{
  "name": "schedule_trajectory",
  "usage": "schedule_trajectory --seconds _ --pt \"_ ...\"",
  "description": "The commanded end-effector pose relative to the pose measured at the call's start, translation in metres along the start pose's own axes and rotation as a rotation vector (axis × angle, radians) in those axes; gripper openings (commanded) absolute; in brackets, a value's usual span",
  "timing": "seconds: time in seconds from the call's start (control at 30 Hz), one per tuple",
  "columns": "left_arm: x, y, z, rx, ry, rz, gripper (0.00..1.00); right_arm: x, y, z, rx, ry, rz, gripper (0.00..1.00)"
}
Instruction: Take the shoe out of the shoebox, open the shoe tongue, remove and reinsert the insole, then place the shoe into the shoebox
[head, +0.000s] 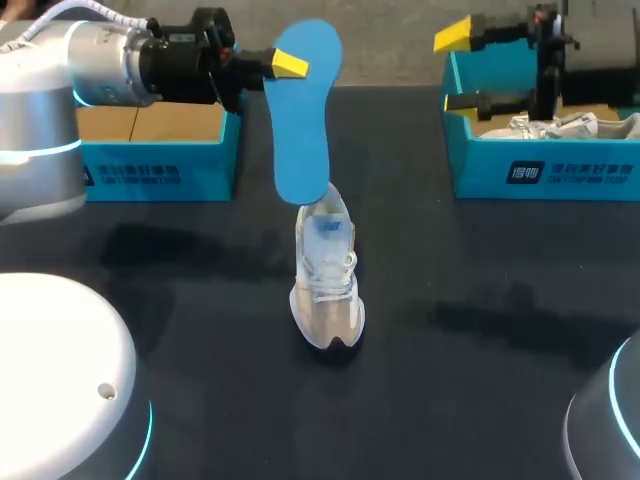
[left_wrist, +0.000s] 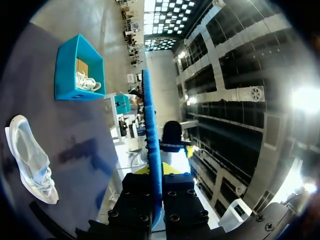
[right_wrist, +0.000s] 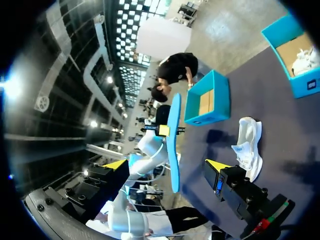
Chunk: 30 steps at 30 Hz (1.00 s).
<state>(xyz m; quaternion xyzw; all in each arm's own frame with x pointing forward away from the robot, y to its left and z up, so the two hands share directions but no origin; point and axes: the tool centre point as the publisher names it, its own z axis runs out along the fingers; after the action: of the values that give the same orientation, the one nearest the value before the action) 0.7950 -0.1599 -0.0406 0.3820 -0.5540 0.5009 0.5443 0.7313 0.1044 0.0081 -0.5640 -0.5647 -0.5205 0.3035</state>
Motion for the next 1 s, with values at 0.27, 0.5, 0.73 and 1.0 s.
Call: schedule_trajectory --seconds 0.27,0.5,0.73,1.0 --pt "-0.004 -0.003 0.014 0.022 -0.014 -0.051 0.0 0.064 0.012 -0.001 0.072 -0.533 -0.078 1.0" --pt "-0.007 -0.002 0.017 0.037 -0.005 -0.065 0.0 0.093 0.014 0.001 0.105 -0.72 -0.141 1.0" --pt "-0.006 0.0 0.018 0.057 0.001 -0.069 0.0 0.112 0.013 0.013 0.124 -0.964 -0.235 1.0" --pt "-0.006 0.004 0.018 0.061 0.001 -0.067 0.0 0.123 0.01 0.03 0.124 -1.054 -0.281 1.0"
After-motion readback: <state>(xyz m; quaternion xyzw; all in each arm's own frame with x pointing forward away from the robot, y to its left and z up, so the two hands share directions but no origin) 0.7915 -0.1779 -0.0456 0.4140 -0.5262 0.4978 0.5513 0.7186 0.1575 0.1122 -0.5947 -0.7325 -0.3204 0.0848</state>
